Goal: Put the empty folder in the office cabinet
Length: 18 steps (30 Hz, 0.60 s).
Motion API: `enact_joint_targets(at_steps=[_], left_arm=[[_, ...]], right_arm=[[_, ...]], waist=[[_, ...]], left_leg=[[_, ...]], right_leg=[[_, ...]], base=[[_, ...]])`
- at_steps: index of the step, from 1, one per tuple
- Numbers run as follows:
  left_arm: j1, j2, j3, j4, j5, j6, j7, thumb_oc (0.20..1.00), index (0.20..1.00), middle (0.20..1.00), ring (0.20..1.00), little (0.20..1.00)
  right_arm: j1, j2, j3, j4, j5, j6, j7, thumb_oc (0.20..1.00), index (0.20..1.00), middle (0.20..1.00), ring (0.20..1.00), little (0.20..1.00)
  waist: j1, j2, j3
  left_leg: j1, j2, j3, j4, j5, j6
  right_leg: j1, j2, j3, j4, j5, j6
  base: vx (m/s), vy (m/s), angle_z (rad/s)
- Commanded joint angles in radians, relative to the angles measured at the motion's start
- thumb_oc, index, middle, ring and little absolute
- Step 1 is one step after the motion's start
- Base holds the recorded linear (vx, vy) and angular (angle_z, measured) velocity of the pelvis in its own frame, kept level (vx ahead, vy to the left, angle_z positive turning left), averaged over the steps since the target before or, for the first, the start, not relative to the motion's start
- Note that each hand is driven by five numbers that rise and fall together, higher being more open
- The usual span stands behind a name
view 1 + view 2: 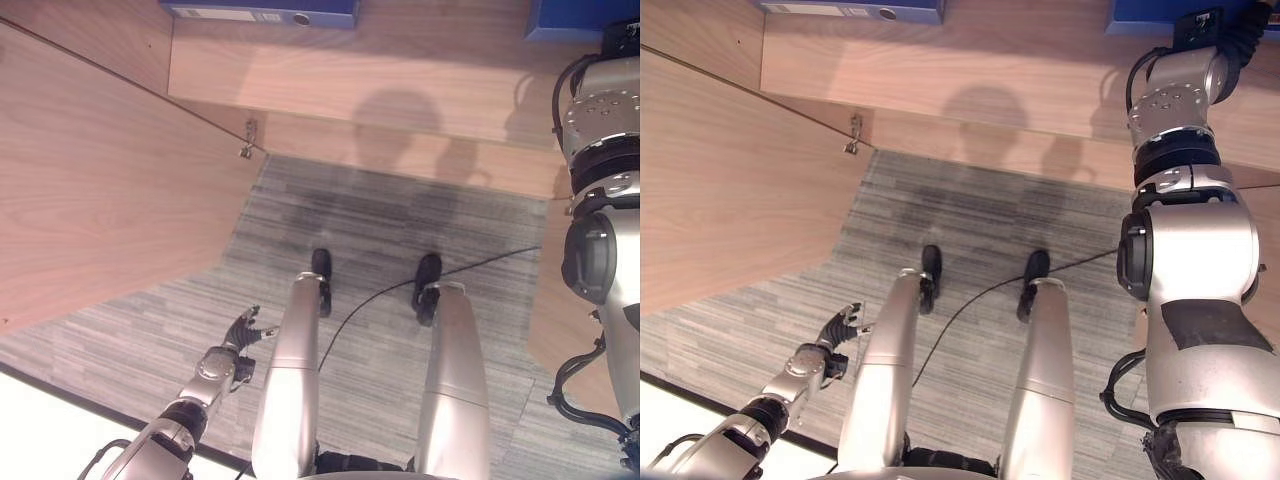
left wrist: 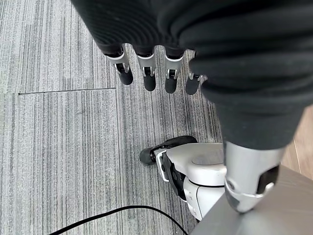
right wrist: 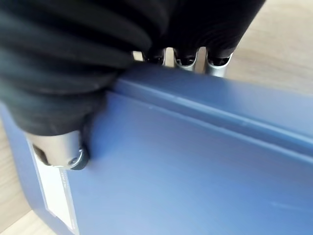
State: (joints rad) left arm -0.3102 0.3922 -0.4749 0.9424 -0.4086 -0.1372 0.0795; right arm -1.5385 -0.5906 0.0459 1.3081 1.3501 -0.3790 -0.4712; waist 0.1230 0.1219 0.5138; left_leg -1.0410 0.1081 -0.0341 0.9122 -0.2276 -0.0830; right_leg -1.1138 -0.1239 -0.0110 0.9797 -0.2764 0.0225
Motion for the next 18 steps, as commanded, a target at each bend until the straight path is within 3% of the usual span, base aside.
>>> enact_joint_targets(at_steps=[1, 6, 7, 15, 16, 18], left_arm=[[0.002, -0.019, -0.001, 0.062, -0.027, 0.001, 0.014, 1.0, 1.0, 1.0, 1.0, 1.0], [-0.015, -0.021, -0.009, 0.088, -0.027, 0.009, 0.015, 1.0, 1.0, 1.0, 1.0, 1.0], [-0.024, -0.02, -0.018, 0.103, -0.025, 0.018, 0.013, 1.0, 1.0, 1.0, 1.0, 1.0], [-0.095, -0.038, -0.018, 0.171, -0.019, 0.03, 0.026, 1.0, 1.0, 1.0, 1.0, 1.0], [-0.109, -0.045, -0.018, 0.179, -0.022, 0.03, 0.028, 1.0, 1.0, 1.0, 1.0, 1.0], [-0.115, -0.049, -0.018, 0.183, -0.023, 0.029, 0.027, 1.0, 1.0, 1.0, 1.0, 1.0]], right_arm=[[0.111, 0.015, -0.001, 0.053, -0.02, 0.007, -0.005, 0.2, 0.2, 0.2, 0.2, 0.2], [0.054, 0.007, 0.037, 0.126, -0.047, 0.064, -0.014, 0.2, 0.2, 0.2, 0.2, 0.2], [0.028, -0.013, 0.045, 0.191, -0.053, 0.104, -0.024, 0.2, 0.2, 0.2, 0.2, 0.2], [-0.032, 0.023, 0.074, 0.223, -0.085, 0.144, -0.052, 0.2, 0.2, 0.2, 0.2, 0.2], [-0.035, 0.041, 0.081, 0.218, -0.096, 0.154, -0.045, 0.489, 0.489, 0.489, 0.489, 0.489], [-0.036, 0.047, 0.084, 0.213, -0.105, 0.158, -0.042, 0.755, 0.755, 0.755, 0.755, 0.755]], waist=[[0.012, -0.007, -0.021], [0.011, -0.017, -0.035], [0.011, -0.019, -0.043], [0.012, -0.028, -0.078], [0.012, -0.029, -0.084], [0.012, -0.031, -0.085]], left_leg=[[0.031, -0.006, -0.093, -0.056, -0.045, 0.0], [0.042, -0.003, -0.091, -0.085, -0.041, -0.004], [0.045, -0.004, -0.09, -0.1, -0.037, -0.006], [0.069, -0.003, -0.083, -0.177, -0.008, -0.01], [0.079, -0.003, -0.08, -0.193, -0.004, -0.011], [0.087, -0.004, -0.079, -0.202, 0.0, -0.012]], right_leg=[[0.149, -0.016, -0.041, 0.034, -0.182, 0.025], [0.156, -0.012, -0.048, 0.016, -0.178, 0.022], [0.159, -0.014, -0.05, 0.006, -0.176, 0.021], [0.177, -0.011, -0.054, -0.041, -0.16, 0.02], [0.185, -0.01, -0.051, -0.049, -0.158, 0.021], [0.192, -0.012, -0.051, -0.056, -0.156, 0.021]], base=[[0.0, 0.0, 0.0], [0.0, 0.0, 0.0], [0.0, 0.0, 0.0], [0.01, -0.004, -0.02], [0.0, 0.0, 0.0], [0.0, 0.0, 0.0]])
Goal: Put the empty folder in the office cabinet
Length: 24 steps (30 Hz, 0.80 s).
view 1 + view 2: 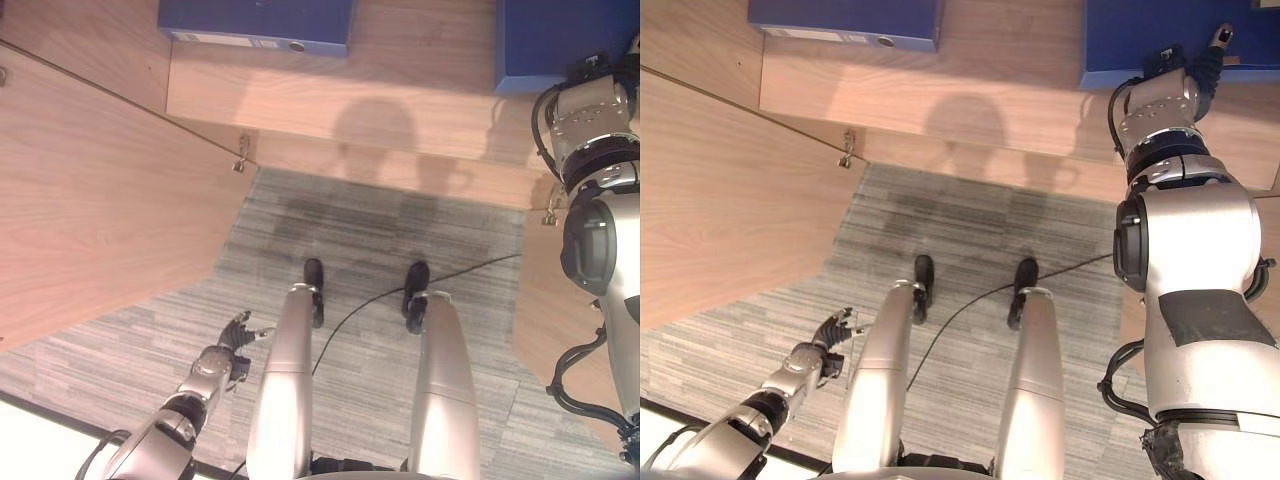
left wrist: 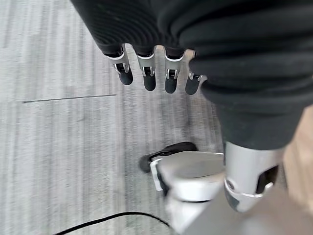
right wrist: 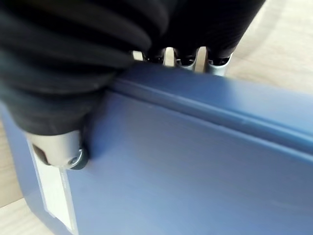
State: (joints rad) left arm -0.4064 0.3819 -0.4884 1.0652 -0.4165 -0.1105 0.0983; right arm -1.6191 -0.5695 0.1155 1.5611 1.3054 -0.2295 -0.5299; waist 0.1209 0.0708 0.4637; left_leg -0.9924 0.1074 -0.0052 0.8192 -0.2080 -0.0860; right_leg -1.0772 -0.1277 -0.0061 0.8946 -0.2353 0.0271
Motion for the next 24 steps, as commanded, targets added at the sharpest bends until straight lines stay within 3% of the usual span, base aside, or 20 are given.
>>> enact_joint_targets(at_steps=[1, 2, 14, 24], left_arm=[[-0.022, -0.04, -0.005, 0.061, -0.016, 0.004, 0.007, 1.0, 1.0, 1.0, 1.0, 1.0], [-0.028, -0.04, -0.003, 0.063, -0.018, 0.004, 0.006, 1.0, 1.0, 1.0, 1.0, 1.0], [-0.038, -0.032, 0.001, 0.081, -0.018, 0.014, -0.016, 1.0, 1.0, 1.0, 1.0, 1.0], [0.008, -0.019, -0.007, 0.056, 0.011, 0.015, -0.048, 1.0, 1.0, 1.0, 1.0, 1.0]], right_arm=[[0.043, 0.026, 0.017, -0.041, -0.067, 0.014, 0.02, 0.881, 0.881, 0.881, 0.881, 0.881], [0.042, 0.027, 0.019, -0.041, -0.067, 0.016, 0.024, 1.0, 1.0, 1.0, 1.0, 1.0], [0.015, 0.023, 0.025, -0.039, -0.011, 0.036, 0.086, 1.0, 1.0, 1.0, 1.0, 1.0], [0.037, -0.029, 0.007, -0.024, -0.009, 0.068, 0.11, 1.0, 1.0, 1.0, 1.0, 1.0]], waist=[[0.014, 0.018, -0.036], [0.014, 0.018, -0.038], [0.022, 0.017, -0.051], [0.042, 0.022, -0.057]], left_leg=[[0.041, -0.003, -0.108, -0.115, -0.017, -0.01], [0.046, -0.004, -0.108, -0.123, -0.015, -0.011], [0.081, -0.01, -0.107, -0.191, 0.016, -0.017], [0.105, -0.011, -0.108, -0.232, 0.037, -0.023]], right_leg=[[0.16, -0.009, -0.056, 0.025, -0.196, 0.017], [0.165, -0.01, -0.056, 0.021, -0.196, 0.017], [0.203, -0.017, -0.056, -0.027, -0.175, 0.023], [0.234, -0.024, -0.063, -0.063, -0.161, 0.029]], base=[[0.0, 0.0, 0.0], [0.0, 0.0, 0.0], [0.0, -0.002, 0.0], [0.0, 0.0, 0.01]])
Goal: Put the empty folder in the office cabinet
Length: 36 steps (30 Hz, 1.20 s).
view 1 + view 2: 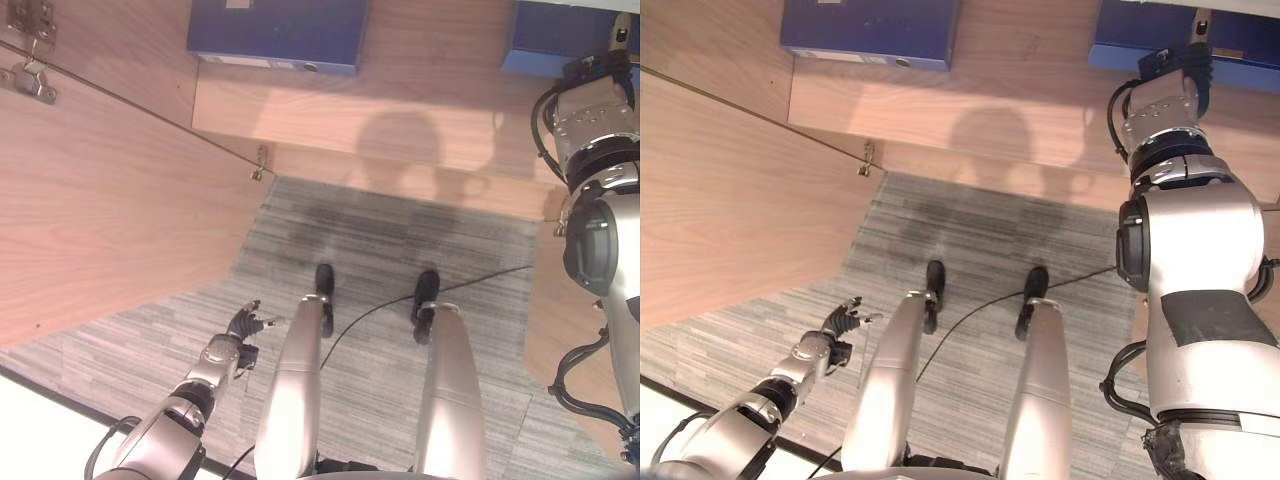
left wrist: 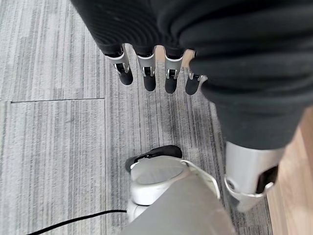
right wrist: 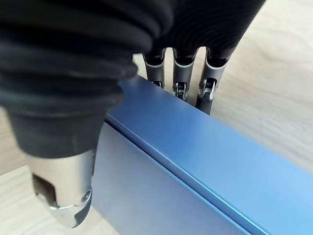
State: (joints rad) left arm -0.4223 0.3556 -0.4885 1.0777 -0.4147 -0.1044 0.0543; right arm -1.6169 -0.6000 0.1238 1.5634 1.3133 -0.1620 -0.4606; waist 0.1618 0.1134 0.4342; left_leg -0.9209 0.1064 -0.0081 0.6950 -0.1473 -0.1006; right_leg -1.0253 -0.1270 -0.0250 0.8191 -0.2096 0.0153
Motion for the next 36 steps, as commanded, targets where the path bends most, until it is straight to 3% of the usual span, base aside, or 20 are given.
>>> enact_joint_targets(at_steps=[1, 9, 19, 20, 21, 22, 25, 26, 28, 29, 30, 31, 32, 35, 36], left_arm=[[0.018, 0.006, -0.004, 0.044, 0.006, 0.011, -0.005, 1.0, 1.0, 1.0, 1.0, 1.0], [-0.012, -0.011, 0.009, 0.059, 0.001, 0.012, -0.006, 1.0, 1.0, 1.0, 1.0, 1.0], [-0.02, -0.028, 0.021, 0.067, -0.008, 0.011, -0.002, 1.0, 1.0, 1.0, 1.0, 1.0], [-0.022, -0.033, 0.026, 0.072, -0.014, 0.012, -0.003, 1.0, 1.0, 1.0, 1.0, 1.0], [-0.023, -0.033, 0.03, 0.072, -0.019, 0.012, -0.005, 1.0, 1.0, 1.0, 1.0, 1.0], [-0.024, -0.034, 0.032, 0.072, -0.019, 0.012, -0.006, 1.0, 1.0, 1.0, 1.0, 1.0], [-0.024, -0.035, 0.035, 0.077, -0.019, 0.013, -0.005, 1.0, 1.0, 1.0, 1.0, 1.0], [-0.022, -0.034, 0.035, 0.078, -0.019, 0.013, -0.005, 1.0, 1.0, 1.0, 1.0, 1.0], [-0.026, -0.034, 0.034, 0.086, -0.013, 0.013, -0.002, 1.0, 1.0, 1.0, 1.0, 1.0], [-0.025, -0.034, 0.035, 0.087, -0.013, 0.012, -0.002, 1.0, 1.0, 1.0, 1.0, 1.0], [-0.032, -0.035, 0.037, 0.095, -0.014, 0.013, 0.002, 1.0, 1.0, 1.0, 1.0, 1.0], [-0.031, -0.035, 0.037, 0.096, -0.014, 0.012, 0.002, 1.0, 1.0, 1.0, 1.0, 1.0], [-0.033, -0.036, 0.037, 0.096, -0.014, 0.013, 0.002, 1.0, 1.0, 1.0, 1.0, 1.0], [-0.043, -0.036, 0.035, 0.102, -0.023, 0.011, 0.004, 1.0, 1.0, 1.0, 1.0, 1.0], [-0.044, -0.035, 0.034, 0.102, -0.023, 0.012, 0.003, 1.0, 1.0, 1.0, 1.0, 1.0]], right_arm=[[0.048, 0.004, -0.01, -0.019, -0.013, 0.003, 0.041, 1.0, 1.0, 1.0, 1.0, 1.0], [0.172, 0.083, -0.139, -0.003, 0.038, -0.018, 0.031, 1.0, 1.0, 1.0, 1.0, 1.0], [0.275, 0.136, -0.212, -0.012, 0.062, -0.037, 0.027, 1.0, 1.0, 1.0, 1.0, 1.0], [0.301, 0.144, -0.227, -0.014, 0.059, -0.04, 0.026, 1.0, 1.0, 1.0, 1.0, 1.0], [0.32, 0.146, -0.24, -0.015, 0.06, -0.043, 0.027, 1.0, 1.0, 1.0, 1.0, 1.0], [0.323, 0.145, -0.244, -0.014, 0.061, -0.044, 0.026, 1.0, 1.0, 1.0, 1.0, 1.0], [0.334, 0.149, -0.248, -0.02, 0.059, -0.045, 0.026, 1.0, 1.0, 1.0, 1.0, 1.0], [0.335, 0.151, -0.248, -0.021, 0.059, -0.046, 0.026, 1.0, 1.0, 1.0, 1.0, 1.0], [0.331, 0.151, -0.241, -0.025, 0.052, -0.045, 0.027, 1.0, 1.0, 1.0, 1.0, 1.0], [0.331, 0.153, -0.241, -0.025, 0.052, -0.045, 0.027, 1.0, 1.0, 1.0, 1.0, 1.0], [0.323, 0.151, -0.231, -0.028, 0.046, -0.045, 0.027, 1.0, 1.0, 1.0, 1.0, 1.0], [0.323, 0.152, -0.231, -0.028, 0.046, -0.045, 0.027, 1.0, 1.0, 1.0, 1.0, 1.0], [0.322, 0.151, -0.231, -0.028, 0.046, -0.045, 0.026, 1.0, 1.0, 1.0, 1.0, 1.0], [0.291, 0.136, -0.213, -0.029, 0.035, -0.041, 0.028, 1.0, 1.0, 1.0, 1.0, 1.0], [0.279, 0.13, -0.205, -0.028, 0.032, -0.039, 0.028, 1.0, 1.0, 1.0, 1.0, 1.0]], waist=[[0.001, -0.019, -0.027], [-0.006, -0.013, -0.033], [-0.011, -0.013, -0.037], [-0.009, -0.014, -0.033], [-0.01, -0.016, -0.036], [-0.013, -0.018, -0.044], [-0.011, -0.023, -0.05], [-0.007, -0.021, -0.043], [-0.011, -0.025, -0.055], [-0.008, -0.023, -0.048], [-0.012, -0.028, -0.057], [-0.009, -0.025, -0.05], [-0.013, -0.028, -0.057], [-0.01, -0.028, -0.057], [-0.014, -0.032, -0.066]], left_leg=[[0.034, -0.01, -0.105, -0.109, -0.023, -0.008], [0.054, -0.006, -0.099, -0.143, -0.01, -0.009], [0.08, 0.0, -0.099, -0.194, 0.017, -0.016], [0.09, 0.004, -0.095, -0.232, 0.063, -0.018], [0.106, 0.004, -0.096, -0.259, 0.073, -0.021], [0.117, 0.003, -0.1, -0.264, 0.05, -0.025], [0.13, 0.007, -0.1, -0.294, 0.063, -0.029], [0.124, 0.009, -0.096, -0.299, 0.09, -0.026], [0.135, 0.01, -0.103, -0.308, 0.07, -0.03], [0.128, 0.011, -0.099, -0.31, 0.096, -0.027], [0.135, 0.01, -0.104, -0.309, 0.072, -0.031], [0.127, 0.011, -0.1, -0.31, 0.098, -0.028], [0.135, 0.01, -0.104, -0.309, 0.072, -0.031], [0.126, 0.013, -0.102, -0.319, 0.103, -0.03], [0.135, 0.012, -0.105, -0.317, 0.073, -0.035]], right_leg=[[0.183, -0.024, -0.045, 0.012, -0.185, 0.042], [0.201, -0.023, -0.045, -0.024, -0.166, 0.049], [0.229, -0.025, -0.051, -0.06, -0.146, 0.059], [0.239, -0.025, -0.063, -0.092, -0.107, 0.059], [0.255, -0.023, -0.067, -0.119, -0.099, 0.061], [0.266, -0.022, -0.058, -0.121, -0.121, 0.065], [0.279, -0.024, -0.062, -0.148, -0.111, 0.069], [0.272, -0.025, -0.071, -0.153, -0.086, 0.067], [0.282, -0.025, -0.064, -0.153, -0.105, 0.073], [0.274, -0.027, -0.073, -0.157, -0.081, 0.07], [0.284, -0.026, -0.065, -0.155, -0.104, 0.073], [0.276, -0.028, -0.074, -0.159, -0.079, 0.07], [0.284, -0.026, -0.065, -0.156, -0.104, 0.073], [0.279, -0.029, -0.076, -0.164, -0.079, 0.07], [0.29, -0.029, -0.067, -0.16, -0.108, 0.073]], base=[[0.0, 0.0, 0.0], [0.0, 0.001, 0.0], [-0.01, 0.001, 0.0], [-0.11, -0.01, 0.01], [-0.01, -0.033, 0.03], [0.09, -0.046, 0.05], [0.0, -0.01, 0.02], [0.0, 0.0, 0.0], [0.0, 0.0, 0.0], [0.0, 0.0, 0.0], [-0.09, 0.013, 0.01], [0.09, -0.036, 0.01], [0.0, 0.0, 0.0], [0.01, -0.016, 0.02], [0.0, 0.0, 0.0]])
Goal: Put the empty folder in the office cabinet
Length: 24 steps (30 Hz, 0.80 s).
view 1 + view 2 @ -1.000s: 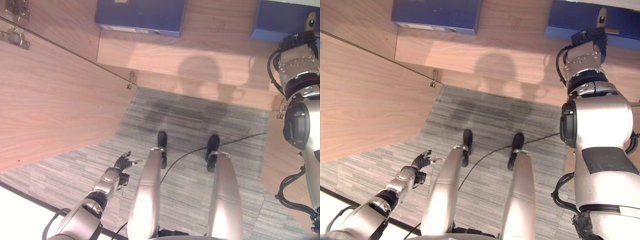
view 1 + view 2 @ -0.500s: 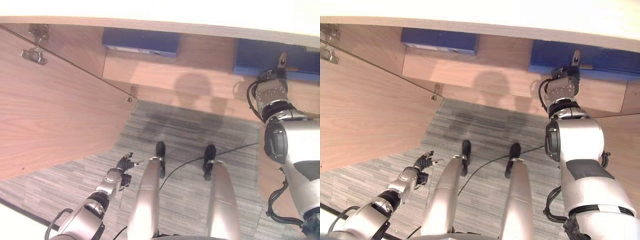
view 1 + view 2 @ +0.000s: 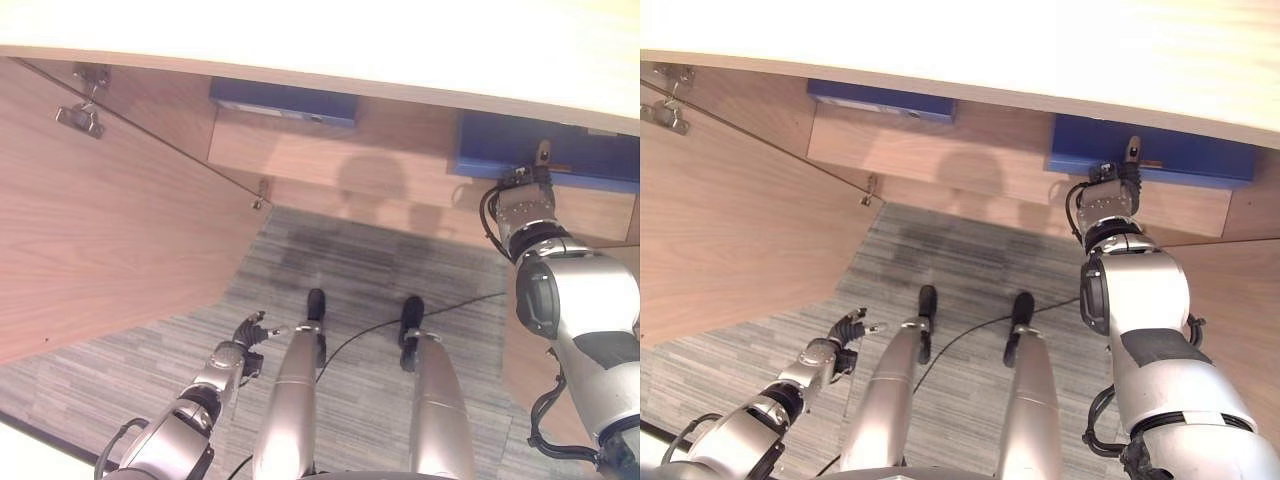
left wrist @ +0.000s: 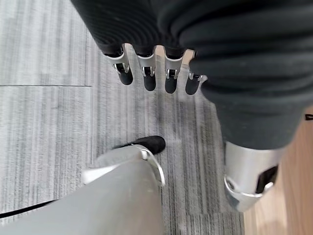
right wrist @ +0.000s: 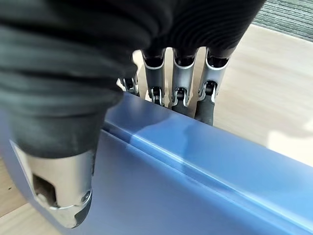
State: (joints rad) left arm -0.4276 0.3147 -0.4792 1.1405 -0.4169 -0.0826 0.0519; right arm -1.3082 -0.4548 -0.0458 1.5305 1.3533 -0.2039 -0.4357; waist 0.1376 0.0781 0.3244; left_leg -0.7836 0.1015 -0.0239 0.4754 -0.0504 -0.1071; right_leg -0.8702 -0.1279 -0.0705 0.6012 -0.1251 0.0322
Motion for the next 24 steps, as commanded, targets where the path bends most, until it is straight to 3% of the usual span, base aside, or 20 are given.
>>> enact_joint_targets(at_steps=[1, 2, 3, 12, 14, 16, 17, 24], left_arm=[[-0.039, 0.009, 0.023, 0.04, -0.022, -0.012, 0.006, 1.0, 1.0, 1.0, 1.0, 1.0], [-0.039, 0.012, 0.023, 0.041, -0.023, -0.013, 0.006, 1.0, 1.0, 1.0, 1.0, 1.0], [-0.038, 0.017, 0.023, 0.041, -0.025, -0.014, 0.007, 1.0, 1.0, 1.0, 1.0, 1.0], [0.095, 0.072, 0.014, -0.002, 0.04, -0.023, -0.029, 1.0, 1.0, 1.0, 1.0, 1.0], [0.093, 0.071, 0.01, -0.006, 0.04, -0.022, -0.031, 1.0, 1.0, 1.0, 1.0, 1.0], [0.09, 0.071, 0.009, -0.012, 0.04, -0.02, -0.036, 1.0, 1.0, 1.0, 1.0, 1.0], [0.084, 0.072, 0.009, -0.013, 0.036, -0.02, -0.036, 1.0, 1.0, 1.0, 1.0, 1.0], [0.061, 0.059, 0.014, 0.005, 0.023, -0.018, -0.034, 1.0, 1.0, 1.0, 1.0, 1.0]], right_arm=[[-0.05, -0.025, -0.023, 0.003, -0.01, 0.003, 0.005, 1.0, 1.0, 1.0, 1.0, 1.0], [-0.077, -0.039, -0.007, -0.001, -0.017, 0.008, 0.006, 1.0, 1.0, 1.0, 1.0, 1.0], [-0.103, -0.056, 0.02, -0.007, -0.032, 0.013, 0.006, 1.0, 1.0, 1.0, 1.0, 1.0], [-0.296, -0.234, 0.218, -0.05, -0.148, 0.051, 0.053, 1.0, 1.0, 1.0, 1.0, 1.0], [-0.295, -0.237, 0.218, -0.045, -0.149, 0.055, 0.056, 1.0, 1.0, 1.0, 1.0, 1.0], [-0.283, -0.236, 0.212, -0.029, -0.148, 0.066, 0.067, 1.0, 1.0, 1.0, 1.0, 1.0], [-0.276, -0.23, 0.208, -0.021, -0.145, 0.071, 0.07, 1.0, 1.0, 1.0, 1.0, 1.0], [-0.2, -0.168, 0.134, 0.004, -0.118, 0.073, 0.07, 1.0, 1.0, 1.0, 1.0, 1.0]], waist=[[0.012, 0.004, 0.042], [0.016, 0.005, 0.046], [0.014, 0.0, 0.036], [0.057, 0.0, 0.045], [0.053, -0.002, 0.04], [0.056, -0.003, 0.042], [0.061, -0.001, 0.048], [0.059, 0.001, 0.046]], left_leg=[[-0.002, 0.017, -0.091, -0.104, -0.017, -0.029], [-0.008, 0.019, -0.087, -0.109, 0.011, -0.026], [0.002, 0.017, -0.091, -0.11, -0.016, -0.03], [0.041, 0.018, -0.1, -0.162, 0.044, -0.04], [0.053, 0.016, -0.103, -0.164, 0.019, -0.044], [0.06, 0.016, -0.105, -0.171, 0.021, -0.045], [0.055, 0.018, -0.103, -0.177, 0.052, -0.041], [0.071, 0.018, -0.099, -0.192, 0.057, -0.04]], right_leg=[[0.134, -0.026, -0.022, 0.054, -0.187, 0.056], [0.127, -0.029, -0.031, 0.05, -0.161, 0.054], [0.136, -0.028, -0.022, 0.054, -0.189, 0.056], [0.179, -0.034, -0.046, 0.015, -0.152, 0.056], [0.193, -0.032, -0.039, 0.015, -0.178, 0.058], [0.201, -0.032, -0.042, 0.006, -0.176, 0.059], [0.198, -0.031, -0.053, -0.005, -0.145, 0.057], [0.216, -0.028, -0.056, -0.029, -0.134, 0.059]], base=[[0.0, 0.0, 0.0], [0.0, 0.0, 0.0], [0.0, 0.0, 0.0], [-0.02, -0.022, 0.06], [0.08, -0.044, 0.01], [-0.01, -0.009, 0.1], [-0.12, 0.029, 0.14], [-0.02, 0.009, -0.01]])
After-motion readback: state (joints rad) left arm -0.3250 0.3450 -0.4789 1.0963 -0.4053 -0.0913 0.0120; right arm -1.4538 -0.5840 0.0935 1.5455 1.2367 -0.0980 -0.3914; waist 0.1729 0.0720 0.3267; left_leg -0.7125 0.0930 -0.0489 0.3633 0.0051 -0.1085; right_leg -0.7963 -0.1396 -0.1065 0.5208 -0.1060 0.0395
